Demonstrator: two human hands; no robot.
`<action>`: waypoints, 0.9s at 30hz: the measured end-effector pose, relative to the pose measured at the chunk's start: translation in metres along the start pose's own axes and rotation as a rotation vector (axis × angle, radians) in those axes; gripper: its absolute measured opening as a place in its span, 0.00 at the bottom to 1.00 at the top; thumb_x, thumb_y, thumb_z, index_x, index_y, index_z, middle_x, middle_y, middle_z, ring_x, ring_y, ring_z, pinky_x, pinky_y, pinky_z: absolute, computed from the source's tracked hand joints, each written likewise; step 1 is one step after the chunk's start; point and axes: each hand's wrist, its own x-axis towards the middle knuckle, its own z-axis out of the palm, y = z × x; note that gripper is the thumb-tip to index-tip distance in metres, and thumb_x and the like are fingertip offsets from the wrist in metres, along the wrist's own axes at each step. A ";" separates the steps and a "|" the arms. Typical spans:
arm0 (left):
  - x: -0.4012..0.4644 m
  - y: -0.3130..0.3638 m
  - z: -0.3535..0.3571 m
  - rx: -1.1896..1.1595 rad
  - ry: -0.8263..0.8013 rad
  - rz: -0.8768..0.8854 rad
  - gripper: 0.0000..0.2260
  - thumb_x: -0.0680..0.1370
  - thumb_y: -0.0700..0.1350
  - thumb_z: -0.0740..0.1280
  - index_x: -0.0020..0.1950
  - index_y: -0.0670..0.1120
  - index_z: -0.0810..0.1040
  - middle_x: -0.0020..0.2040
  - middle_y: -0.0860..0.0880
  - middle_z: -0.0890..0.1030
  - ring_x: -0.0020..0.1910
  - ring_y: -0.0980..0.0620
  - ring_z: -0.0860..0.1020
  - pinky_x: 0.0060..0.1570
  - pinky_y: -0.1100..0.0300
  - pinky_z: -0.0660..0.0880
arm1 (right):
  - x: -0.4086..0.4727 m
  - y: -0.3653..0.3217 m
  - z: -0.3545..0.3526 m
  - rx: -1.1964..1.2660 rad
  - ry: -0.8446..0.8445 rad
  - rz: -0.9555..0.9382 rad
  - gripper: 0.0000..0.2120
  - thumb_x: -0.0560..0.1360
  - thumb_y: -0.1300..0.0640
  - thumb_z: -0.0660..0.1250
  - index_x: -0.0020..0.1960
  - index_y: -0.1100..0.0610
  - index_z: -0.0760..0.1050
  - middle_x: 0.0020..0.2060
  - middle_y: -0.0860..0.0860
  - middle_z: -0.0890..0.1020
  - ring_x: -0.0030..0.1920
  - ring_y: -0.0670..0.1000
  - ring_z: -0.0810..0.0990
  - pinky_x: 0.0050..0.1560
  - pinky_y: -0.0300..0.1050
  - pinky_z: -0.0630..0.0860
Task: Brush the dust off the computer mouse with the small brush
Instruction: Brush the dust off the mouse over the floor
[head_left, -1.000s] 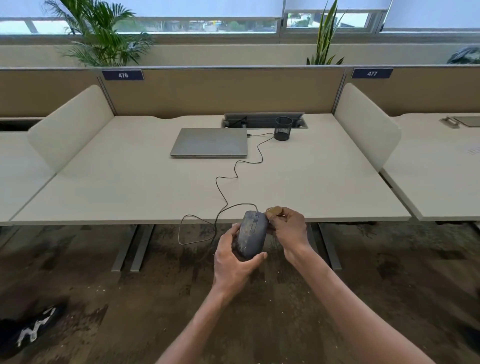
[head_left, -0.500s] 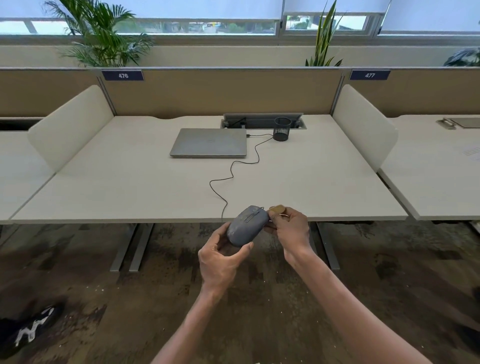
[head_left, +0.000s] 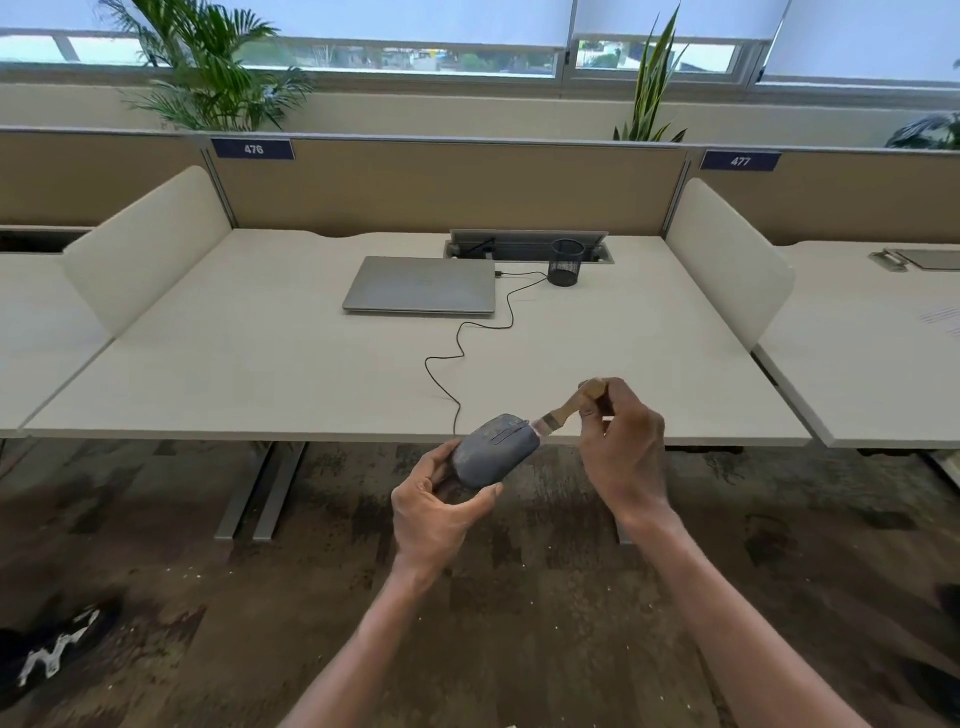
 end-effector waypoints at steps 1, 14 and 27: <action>0.000 -0.001 0.000 0.005 -0.005 -0.001 0.31 0.65 0.42 0.84 0.66 0.48 0.78 0.56 0.53 0.84 0.54 0.66 0.83 0.52 0.66 0.81 | 0.002 -0.004 -0.005 -0.022 0.005 -0.039 0.04 0.79 0.64 0.68 0.54 0.59 0.79 0.43 0.45 0.81 0.40 0.45 0.79 0.42 0.25 0.71; -0.004 0.003 0.005 0.022 -0.045 -0.012 0.32 0.63 0.47 0.85 0.64 0.48 0.78 0.55 0.54 0.83 0.55 0.66 0.83 0.50 0.68 0.81 | 0.013 -0.063 -0.036 0.068 -0.372 -0.395 0.08 0.78 0.61 0.70 0.56 0.58 0.77 0.44 0.52 0.86 0.41 0.50 0.85 0.41 0.47 0.83; -0.007 0.004 0.007 0.053 -0.064 0.030 0.23 0.63 0.47 0.85 0.53 0.45 0.81 0.46 0.51 0.87 0.46 0.57 0.86 0.48 0.62 0.84 | 0.023 -0.102 0.005 -0.084 -0.666 -0.531 0.04 0.80 0.60 0.66 0.47 0.61 0.75 0.33 0.55 0.80 0.29 0.55 0.76 0.30 0.52 0.74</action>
